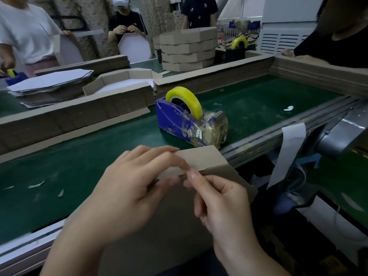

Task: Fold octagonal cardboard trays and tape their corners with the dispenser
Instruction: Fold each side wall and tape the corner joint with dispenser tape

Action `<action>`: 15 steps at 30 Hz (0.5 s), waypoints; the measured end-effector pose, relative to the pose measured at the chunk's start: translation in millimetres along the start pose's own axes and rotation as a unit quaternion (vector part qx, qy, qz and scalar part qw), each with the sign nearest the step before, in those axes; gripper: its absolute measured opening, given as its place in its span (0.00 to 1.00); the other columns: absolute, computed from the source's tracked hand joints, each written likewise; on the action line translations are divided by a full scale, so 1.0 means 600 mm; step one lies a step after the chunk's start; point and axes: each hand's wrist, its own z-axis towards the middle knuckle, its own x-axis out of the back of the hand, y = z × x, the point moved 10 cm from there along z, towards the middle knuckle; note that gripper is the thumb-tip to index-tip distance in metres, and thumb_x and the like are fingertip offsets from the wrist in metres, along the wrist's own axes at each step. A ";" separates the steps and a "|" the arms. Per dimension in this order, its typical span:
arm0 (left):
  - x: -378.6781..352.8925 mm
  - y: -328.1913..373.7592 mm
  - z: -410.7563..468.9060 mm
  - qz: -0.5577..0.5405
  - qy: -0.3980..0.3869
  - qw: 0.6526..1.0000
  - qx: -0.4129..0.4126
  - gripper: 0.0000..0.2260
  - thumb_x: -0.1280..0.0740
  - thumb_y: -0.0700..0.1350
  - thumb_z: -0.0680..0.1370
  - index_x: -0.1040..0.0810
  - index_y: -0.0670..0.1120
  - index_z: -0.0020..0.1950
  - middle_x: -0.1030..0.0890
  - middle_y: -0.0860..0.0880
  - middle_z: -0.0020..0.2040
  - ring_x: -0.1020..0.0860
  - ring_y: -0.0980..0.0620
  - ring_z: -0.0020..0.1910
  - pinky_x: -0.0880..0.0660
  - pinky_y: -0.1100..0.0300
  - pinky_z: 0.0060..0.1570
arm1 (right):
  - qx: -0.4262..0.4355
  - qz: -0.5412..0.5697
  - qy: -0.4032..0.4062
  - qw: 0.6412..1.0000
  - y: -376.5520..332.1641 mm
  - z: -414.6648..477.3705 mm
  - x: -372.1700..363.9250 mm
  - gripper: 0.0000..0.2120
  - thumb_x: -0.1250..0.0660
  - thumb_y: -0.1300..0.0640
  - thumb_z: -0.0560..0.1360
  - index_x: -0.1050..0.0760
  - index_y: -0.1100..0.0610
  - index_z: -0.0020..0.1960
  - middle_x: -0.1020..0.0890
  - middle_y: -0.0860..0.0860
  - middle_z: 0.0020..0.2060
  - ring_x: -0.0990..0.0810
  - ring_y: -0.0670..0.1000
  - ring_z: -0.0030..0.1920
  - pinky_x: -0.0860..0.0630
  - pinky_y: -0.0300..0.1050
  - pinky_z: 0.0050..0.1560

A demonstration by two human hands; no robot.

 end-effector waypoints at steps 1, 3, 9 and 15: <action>-0.001 0.001 0.000 0.005 -0.007 1.000 -0.005 0.12 0.42 0.55 0.78 0.23 0.60 0.57 0.23 0.61 0.62 0.24 0.54 0.59 0.25 0.46 0.51 | -0.004 -0.004 -0.015 1.000 0.000 -0.001 -0.002 0.19 0.30 0.40 0.59 0.17 0.55 0.33 0.29 0.52 0.18 0.36 0.43 0.18 0.41 0.31 0.21; 0.002 -0.003 -0.002 0.001 -0.009 1.000 0.004 0.14 0.42 0.56 0.78 0.20 0.60 0.58 0.23 0.59 0.62 0.24 0.54 0.59 0.25 0.47 0.52 | -0.020 -0.002 -0.053 0.998 0.003 -0.005 -0.009 0.19 0.30 0.41 0.59 0.16 0.56 0.37 0.27 0.53 0.19 0.38 0.44 0.18 0.43 0.33 0.20; 0.019 0.000 0.005 0.016 0.042 0.996 0.073 0.16 0.43 0.63 0.75 0.18 0.59 0.42 0.19 0.62 0.52 0.22 0.58 0.54 0.26 0.54 0.49 | -0.053 0.009 -0.113 0.992 0.009 -0.009 -0.024 0.17 0.29 0.44 0.59 0.15 0.56 0.39 0.24 0.55 0.22 0.40 0.45 0.17 0.45 0.36 0.19; 0.030 0.017 0.002 0.082 0.143 0.982 0.090 0.12 0.34 0.60 0.70 0.22 0.54 0.33 0.17 0.60 0.40 0.19 0.51 0.39 0.27 0.56 0.32 | -0.078 -0.015 -0.136 0.987 0.015 -0.011 -0.027 0.17 0.29 0.41 0.56 0.14 0.52 0.38 0.22 0.55 0.23 0.39 0.45 0.18 0.43 0.35 0.20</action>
